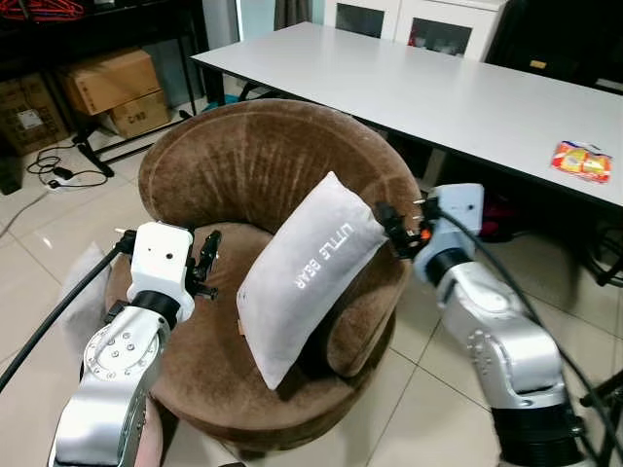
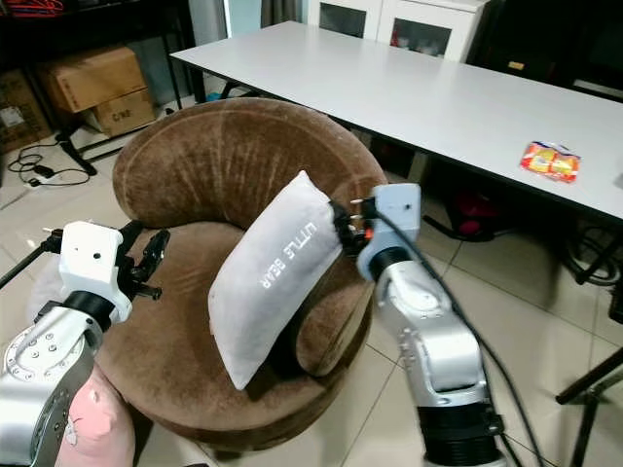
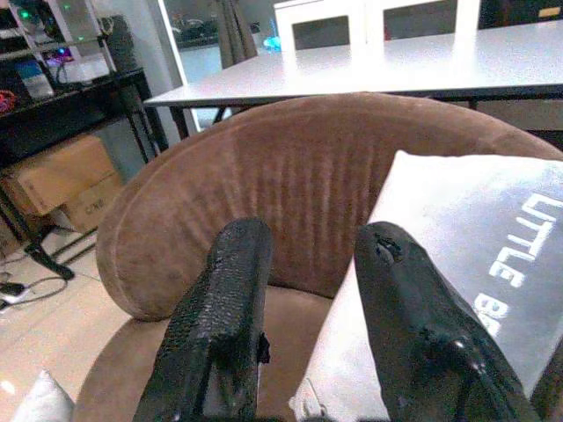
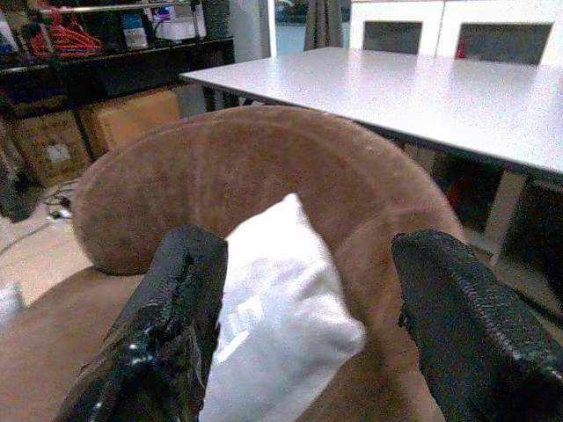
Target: Move the pillow to the sofa from floor
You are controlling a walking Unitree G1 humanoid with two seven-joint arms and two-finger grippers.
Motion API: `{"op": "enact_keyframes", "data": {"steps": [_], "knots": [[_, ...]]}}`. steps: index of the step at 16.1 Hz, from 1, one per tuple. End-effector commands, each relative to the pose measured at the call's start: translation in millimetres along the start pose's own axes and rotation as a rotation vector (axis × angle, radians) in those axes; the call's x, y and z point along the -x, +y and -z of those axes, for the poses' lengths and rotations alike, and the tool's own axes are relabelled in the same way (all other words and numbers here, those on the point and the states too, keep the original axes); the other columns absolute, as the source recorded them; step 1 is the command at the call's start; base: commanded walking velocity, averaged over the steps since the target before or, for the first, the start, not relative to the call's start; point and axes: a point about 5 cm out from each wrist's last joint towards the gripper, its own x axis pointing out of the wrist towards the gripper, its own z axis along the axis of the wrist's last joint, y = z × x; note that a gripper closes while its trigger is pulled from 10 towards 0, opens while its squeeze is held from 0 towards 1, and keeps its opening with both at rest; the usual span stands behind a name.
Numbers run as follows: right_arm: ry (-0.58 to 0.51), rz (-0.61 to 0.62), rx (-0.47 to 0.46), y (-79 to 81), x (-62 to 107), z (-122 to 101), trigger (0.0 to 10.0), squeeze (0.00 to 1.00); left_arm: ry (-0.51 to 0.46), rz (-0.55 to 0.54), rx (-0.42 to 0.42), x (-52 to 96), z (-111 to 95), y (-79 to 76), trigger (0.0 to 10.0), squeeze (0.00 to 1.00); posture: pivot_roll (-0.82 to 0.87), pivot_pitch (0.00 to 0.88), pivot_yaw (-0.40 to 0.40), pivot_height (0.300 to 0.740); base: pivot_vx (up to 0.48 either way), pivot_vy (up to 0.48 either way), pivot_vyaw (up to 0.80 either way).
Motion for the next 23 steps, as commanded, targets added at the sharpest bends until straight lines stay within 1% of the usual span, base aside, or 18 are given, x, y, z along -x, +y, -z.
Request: {"op": "enact_keyframes", "data": {"steps": [1,4,16,18,21,23], "knots": [[-0.003,0.002,0.005,-0.4,1.2,-2.8,10.0,0.00,-0.005,-0.003,-0.001,1.0,-1.5,0.4,10.0,0.00,-0.04,0.000,-0.023,0.740,0.000,0.000,0.00],[-0.004,0.007,0.027,-0.1,-0.6,-2.8,10.0,0.00,-0.002,-0.009,0.001,1.9,-0.9,0.7,10.0,0.00,-0.03,0.000,-0.028,0.740,-0.257,0.000,0.00],[0.004,0.002,0.047,1.6,-2.5,-1.5,10.0,0.00,0.001,-0.021,-0.003,5.2,1.3,3.3,10.0,0.00,-0.02,0.000,-0.045,0.740,-0.258,0.000,0.00],[0.003,-0.005,0.054,2.4,-2.2,-1.1,10.0,0.00,-0.001,-0.043,-0.006,6.7,2.7,4.9,10.0,0.00,-0.01,0.000,-0.051,0.740,0.000,0.000,0.00],[0.003,-0.014,0.059,3.8,-2.1,-0.6,10.0,0.00,-0.004,-0.043,0.008,8.2,2.1,4.8,10.0,0.00,-0.01,0.000,-0.055,0.740,0.000,0.000,0.00],[0.001,-0.018,0.056,3.8,-1.5,0.2,10.0,0.00,-0.006,-0.048,0.016,9.6,2.4,4.2,10.0,0.00,0.00,0.000,-0.065,0.740,0.000,0.435,0.00]]}}
